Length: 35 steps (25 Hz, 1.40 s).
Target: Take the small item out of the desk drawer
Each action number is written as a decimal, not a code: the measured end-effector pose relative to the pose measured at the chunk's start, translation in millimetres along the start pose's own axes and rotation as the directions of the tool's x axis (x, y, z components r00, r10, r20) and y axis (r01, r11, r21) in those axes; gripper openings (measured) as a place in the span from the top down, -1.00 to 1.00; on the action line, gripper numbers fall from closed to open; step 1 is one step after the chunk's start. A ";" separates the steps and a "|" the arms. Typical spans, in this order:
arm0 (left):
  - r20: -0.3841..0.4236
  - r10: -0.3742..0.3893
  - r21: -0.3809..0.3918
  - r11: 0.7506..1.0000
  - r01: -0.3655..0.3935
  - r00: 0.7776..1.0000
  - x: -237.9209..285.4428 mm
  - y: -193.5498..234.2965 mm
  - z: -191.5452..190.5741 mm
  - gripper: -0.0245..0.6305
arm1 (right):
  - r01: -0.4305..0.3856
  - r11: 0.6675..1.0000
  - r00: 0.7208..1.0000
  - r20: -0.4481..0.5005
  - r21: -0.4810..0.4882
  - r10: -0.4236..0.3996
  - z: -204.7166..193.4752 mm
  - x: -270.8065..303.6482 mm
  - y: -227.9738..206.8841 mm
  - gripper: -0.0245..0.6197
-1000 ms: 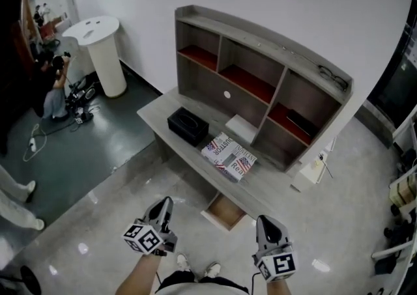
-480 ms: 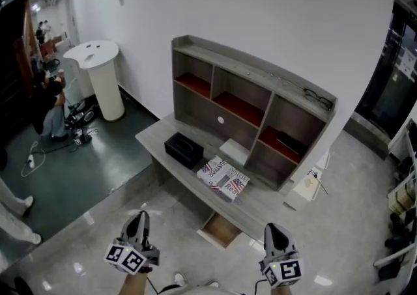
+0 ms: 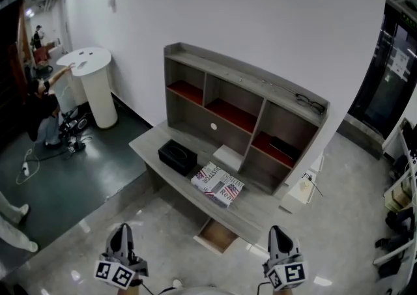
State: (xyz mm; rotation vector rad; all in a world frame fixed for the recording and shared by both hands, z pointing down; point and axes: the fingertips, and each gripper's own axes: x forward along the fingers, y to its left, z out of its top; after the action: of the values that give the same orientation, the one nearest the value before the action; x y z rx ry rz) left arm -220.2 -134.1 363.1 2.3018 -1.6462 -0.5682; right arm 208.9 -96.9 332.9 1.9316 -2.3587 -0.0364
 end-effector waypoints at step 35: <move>-0.019 -0.016 -0.022 1.000 0.016 1.000 -35.4 22.4 3.5 0.86 | -0.103 0.994 0.995 -0.020 -0.038 0.102 7.4 7.1 87.4 0.86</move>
State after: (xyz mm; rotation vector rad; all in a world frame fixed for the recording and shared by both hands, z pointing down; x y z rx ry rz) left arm -250.8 -107.9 375.2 2.2999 -1.6065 -0.5634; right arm 121.5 -86.8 332.6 1.7834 -2.4223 -0.0570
